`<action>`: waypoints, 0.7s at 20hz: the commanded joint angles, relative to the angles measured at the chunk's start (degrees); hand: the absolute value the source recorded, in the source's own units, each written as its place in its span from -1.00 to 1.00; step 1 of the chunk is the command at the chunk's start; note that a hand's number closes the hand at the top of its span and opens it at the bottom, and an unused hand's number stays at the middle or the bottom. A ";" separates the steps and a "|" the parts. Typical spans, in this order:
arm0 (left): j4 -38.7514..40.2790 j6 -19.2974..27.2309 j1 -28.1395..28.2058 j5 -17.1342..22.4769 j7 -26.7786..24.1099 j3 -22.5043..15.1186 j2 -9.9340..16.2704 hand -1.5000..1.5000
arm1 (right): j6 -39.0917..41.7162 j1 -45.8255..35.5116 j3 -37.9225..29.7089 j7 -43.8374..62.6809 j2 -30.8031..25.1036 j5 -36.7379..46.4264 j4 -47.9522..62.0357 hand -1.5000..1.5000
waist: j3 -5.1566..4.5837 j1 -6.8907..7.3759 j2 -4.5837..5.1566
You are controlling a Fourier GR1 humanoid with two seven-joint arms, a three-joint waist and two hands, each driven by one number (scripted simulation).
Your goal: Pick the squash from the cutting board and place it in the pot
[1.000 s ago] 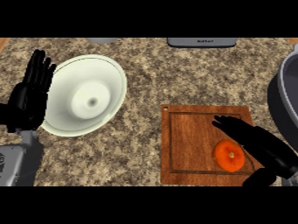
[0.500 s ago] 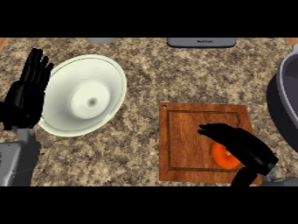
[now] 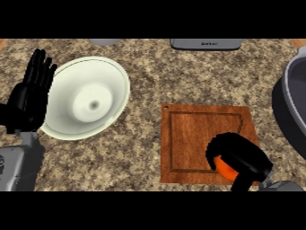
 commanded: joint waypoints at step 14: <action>-2.39 -0.01 3.19 0.16 0.31 0.25 -0.74 0.00 | -10.94 33.24 26.93 11.45 1.16 21.55 -32.66 1.00 | 0.89 -1.75 -0.07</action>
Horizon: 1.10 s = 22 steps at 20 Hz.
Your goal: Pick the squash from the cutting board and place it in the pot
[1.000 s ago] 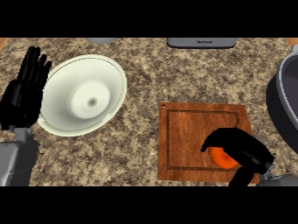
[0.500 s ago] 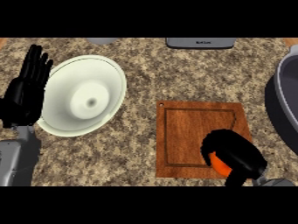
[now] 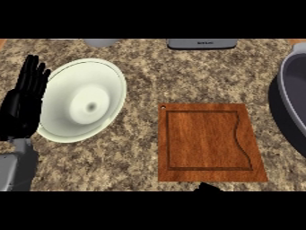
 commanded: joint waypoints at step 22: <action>-1.26 0.24 -1.13 -0.27 0.68 -1.42 -1.37 0.00 | -14.92 15.83 -19.64 17.20 1.99 -10.61 -36.85 1.00 | 0.53 1.71 0.87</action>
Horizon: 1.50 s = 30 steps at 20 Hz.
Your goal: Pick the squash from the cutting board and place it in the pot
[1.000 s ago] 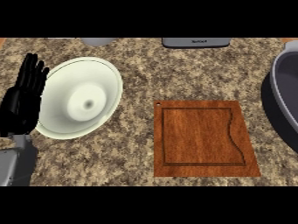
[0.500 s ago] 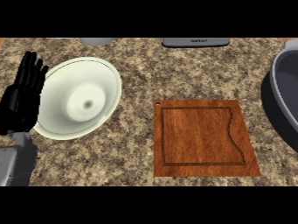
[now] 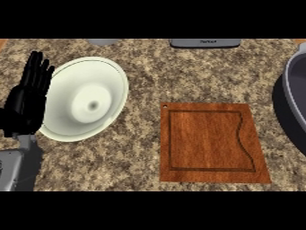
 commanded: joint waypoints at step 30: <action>-0.76 0.36 -1.53 -1.07 1.95 -2.11 -1.25 0.00 | 11.29 -48.83 -48.49 -30.82 -30.80 -43.60 81.24 1.00 | 0.07 3.25 0.57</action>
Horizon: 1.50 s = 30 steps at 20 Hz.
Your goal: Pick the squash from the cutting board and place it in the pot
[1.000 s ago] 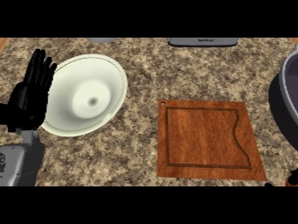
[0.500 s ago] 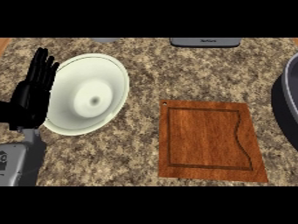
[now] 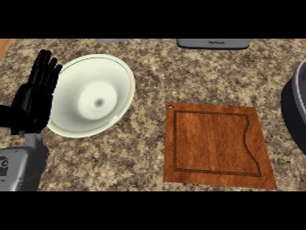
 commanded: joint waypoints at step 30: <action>-1.36 0.29 0.91 -0.38 -0.33 -0.01 -0.91 0.00 | 27.63 -25.95 -11.03 -16.01 -13.91 -18.87 56.95 -1.00 | 0.14 -0.19 0.16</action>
